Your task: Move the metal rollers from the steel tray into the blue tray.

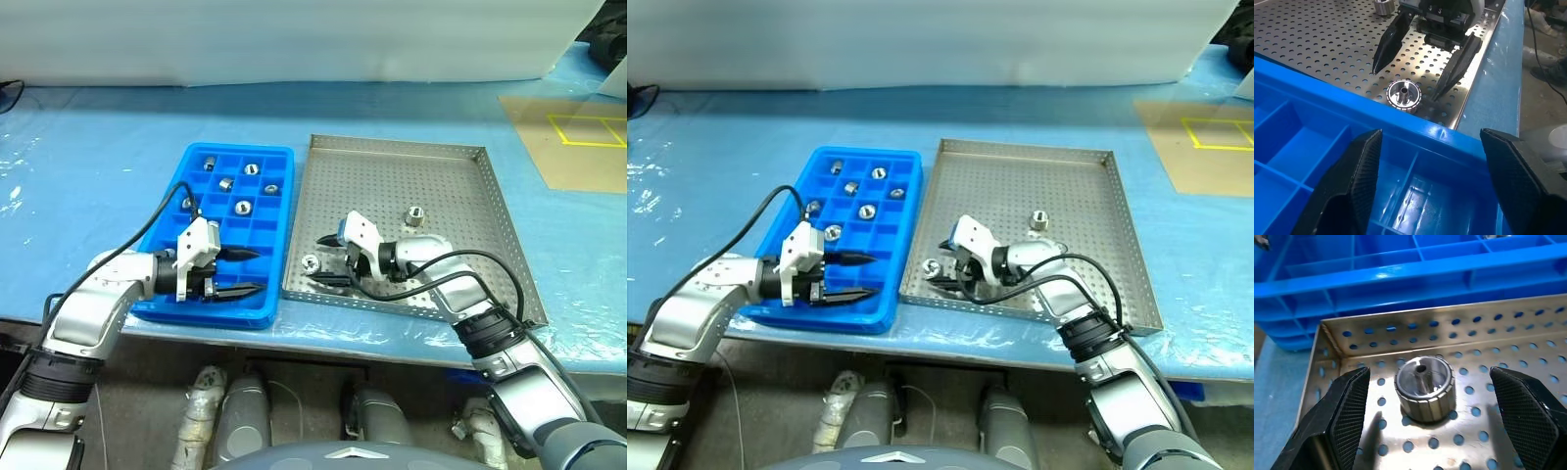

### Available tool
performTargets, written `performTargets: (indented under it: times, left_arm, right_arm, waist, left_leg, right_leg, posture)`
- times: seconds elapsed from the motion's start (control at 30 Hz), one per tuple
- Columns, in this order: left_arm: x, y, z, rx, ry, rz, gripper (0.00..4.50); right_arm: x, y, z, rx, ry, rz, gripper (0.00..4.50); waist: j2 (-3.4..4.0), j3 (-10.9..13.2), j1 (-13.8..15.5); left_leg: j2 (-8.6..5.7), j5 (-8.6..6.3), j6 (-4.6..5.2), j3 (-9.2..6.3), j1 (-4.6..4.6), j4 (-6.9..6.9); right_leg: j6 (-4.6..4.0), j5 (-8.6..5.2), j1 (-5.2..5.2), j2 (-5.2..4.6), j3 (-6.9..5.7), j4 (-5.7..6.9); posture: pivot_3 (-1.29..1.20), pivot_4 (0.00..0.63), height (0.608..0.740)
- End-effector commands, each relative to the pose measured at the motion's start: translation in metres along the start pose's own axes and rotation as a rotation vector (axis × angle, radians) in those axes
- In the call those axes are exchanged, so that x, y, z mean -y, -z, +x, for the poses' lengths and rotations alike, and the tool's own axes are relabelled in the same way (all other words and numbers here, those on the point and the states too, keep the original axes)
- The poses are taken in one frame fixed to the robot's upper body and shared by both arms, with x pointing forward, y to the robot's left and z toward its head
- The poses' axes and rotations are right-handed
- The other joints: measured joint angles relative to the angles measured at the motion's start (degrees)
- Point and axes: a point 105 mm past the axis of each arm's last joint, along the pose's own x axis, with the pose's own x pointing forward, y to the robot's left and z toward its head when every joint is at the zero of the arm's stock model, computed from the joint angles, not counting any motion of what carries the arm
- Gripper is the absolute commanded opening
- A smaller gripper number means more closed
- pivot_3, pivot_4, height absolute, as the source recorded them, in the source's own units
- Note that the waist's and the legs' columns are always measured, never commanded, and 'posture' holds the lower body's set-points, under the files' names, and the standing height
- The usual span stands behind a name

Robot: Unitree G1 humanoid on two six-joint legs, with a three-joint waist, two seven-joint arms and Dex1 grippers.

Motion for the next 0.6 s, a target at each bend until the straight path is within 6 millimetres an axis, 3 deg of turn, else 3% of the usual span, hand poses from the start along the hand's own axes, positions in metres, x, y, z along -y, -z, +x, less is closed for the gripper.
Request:
performTargets:
  times: [0.03,0.6]
  left_arm:
    - [-0.001,-0.011,-0.007,0.031,-0.034,0.035,3.35]
    - [-0.005,-0.009,-0.007,0.024,-0.079,0.036,3.35]
  right_arm:
    - [-0.001,-0.013,0.002,0.019,-0.034,-0.067,4.07]
    - [0.004,0.003,0.018,-0.005,-0.017,-0.027,4.07]
  waist:
    - [0.0,0.0,0.06]
    - [0.0,0.0,0.92]
  left_leg:
    - [0.0,0.0,0.0,0.0,0.0,0.01]
    - [0.01,0.01,-0.02,0.0,0.01,0.0]
  right_leg:
    - [0.0,0.0,0.0,0.0,0.0,0.0]
    - [0.0,0.0,-0.01,0.0,0.0,0.03]
  posture:
    - [0.09,0.15,0.74]
    - [0.1,0.15,0.74]
